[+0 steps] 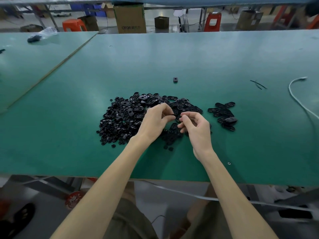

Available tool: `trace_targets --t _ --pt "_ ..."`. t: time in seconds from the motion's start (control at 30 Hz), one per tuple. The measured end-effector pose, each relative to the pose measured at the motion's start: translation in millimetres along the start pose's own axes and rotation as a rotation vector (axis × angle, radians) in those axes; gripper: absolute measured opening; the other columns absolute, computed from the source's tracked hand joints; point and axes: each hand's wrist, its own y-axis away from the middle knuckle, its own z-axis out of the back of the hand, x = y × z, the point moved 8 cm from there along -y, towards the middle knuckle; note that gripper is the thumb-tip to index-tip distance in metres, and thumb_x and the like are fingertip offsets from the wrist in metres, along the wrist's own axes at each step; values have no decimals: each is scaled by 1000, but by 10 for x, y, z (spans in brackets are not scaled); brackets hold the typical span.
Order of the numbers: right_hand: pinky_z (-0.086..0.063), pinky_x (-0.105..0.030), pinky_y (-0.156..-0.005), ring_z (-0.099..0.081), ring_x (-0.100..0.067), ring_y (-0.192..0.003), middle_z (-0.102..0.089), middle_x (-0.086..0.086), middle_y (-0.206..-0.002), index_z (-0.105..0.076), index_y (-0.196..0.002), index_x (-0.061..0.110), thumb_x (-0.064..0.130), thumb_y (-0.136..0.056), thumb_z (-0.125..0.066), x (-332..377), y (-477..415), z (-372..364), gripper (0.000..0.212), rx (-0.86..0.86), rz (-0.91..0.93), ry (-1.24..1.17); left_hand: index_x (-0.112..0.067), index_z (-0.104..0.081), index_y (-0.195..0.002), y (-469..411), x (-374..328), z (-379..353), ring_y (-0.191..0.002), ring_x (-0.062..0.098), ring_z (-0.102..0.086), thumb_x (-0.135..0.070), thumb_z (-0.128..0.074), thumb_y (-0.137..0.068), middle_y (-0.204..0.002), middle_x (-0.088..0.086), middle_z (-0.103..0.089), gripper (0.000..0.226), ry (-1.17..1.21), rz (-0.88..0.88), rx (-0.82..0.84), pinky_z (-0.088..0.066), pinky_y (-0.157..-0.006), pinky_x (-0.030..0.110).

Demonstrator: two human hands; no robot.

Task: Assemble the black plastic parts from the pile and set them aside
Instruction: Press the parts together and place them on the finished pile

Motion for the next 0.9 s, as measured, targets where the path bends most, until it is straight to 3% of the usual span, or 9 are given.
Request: trace_targets --t 0.13,0.23,0.4,0.5,0.6,0.67,0.77,0.9 --pt "-54 -28 -60 -67 -14 -66 -74 1 -77 -70 -103 14 23 -106 -62 19 18 -36 13 42 23 46 -25 -69 -91 66 -167 35 -75 9 -62 -21 -80 -88 -82 -9 -70 13 92 -122 -24 -48 -70 16" --pt "-54 -31 -55 -68 -22 -64 -75 -5 -77 -71 -102 12 30 -109 -57 41 35 -81 25 88 26 37 -21 -73 -93 72 -264 63 -76 6 -60 -12 -80 -85 -83 -7 -68 14 90 -185 11 -41 -71 9" --pt "-55 -27 -57 -70 -17 -67 -77 -3 -83 -71 -106 11 17 -105 -63 54 36 -73 10 85 21 -33 -17 -76 -104 136 -338 220 -88 1 -63 -10 -78 -90 -96 -6 -69 16 18 -208 22 -41 -74 6" --pt "-54 -26 -59 -69 -16 -69 -75 -2 -87 -69 -108 9 5 -100 -68 24 18 -48 9 60 -2 -66 -18 -75 -108 93 -221 526 -88 3 -63 -14 -69 -98 -103 -5 -69 12 -167 -78 -64 -45 -83 13" --pt "-54 -25 -60 -69 -15 -69 -72 -4 -89 -68 -109 8 2 -97 -70 11 13 -45 14 59 -13 -72 -13 -73 -111 22 136 823 -97 21 -68 -13 -67 -99 -109 5 -73 13 -469 214 0 -54 -94 36" --pt "-54 -24 -60 -69 -15 -69 -72 -4 -87 -68 -109 8 1 -97 -71 14 15 -51 15 66 -11 -74 -11 -74 -107 53 337 965 -101 28 -69 -16 -73 -96 -110 10 -75 12 -591 365 68 -54 -95 41" --pt "-55 -24 -60 -69 -14 -69 -72 -5 -88 -68 -107 8 0 -96 -71 12 13 -55 14 72 -9 -66 -11 -75 -100 124 449 1003 -103 30 -68 -16 -77 -92 -110 12 -74 9 -602 414 113 -54 -95 42" --pt "-56 -24 -61 -68 -12 -69 -72 -2 -85 -68 -106 8 0 -96 -70 5 19 -49 13 77 -7 -53 -15 -74 -94 190 510 965 -96 28 -67 -14 -77 -92 -104 9 -75 4 -530 404 55 -53 -94 41"
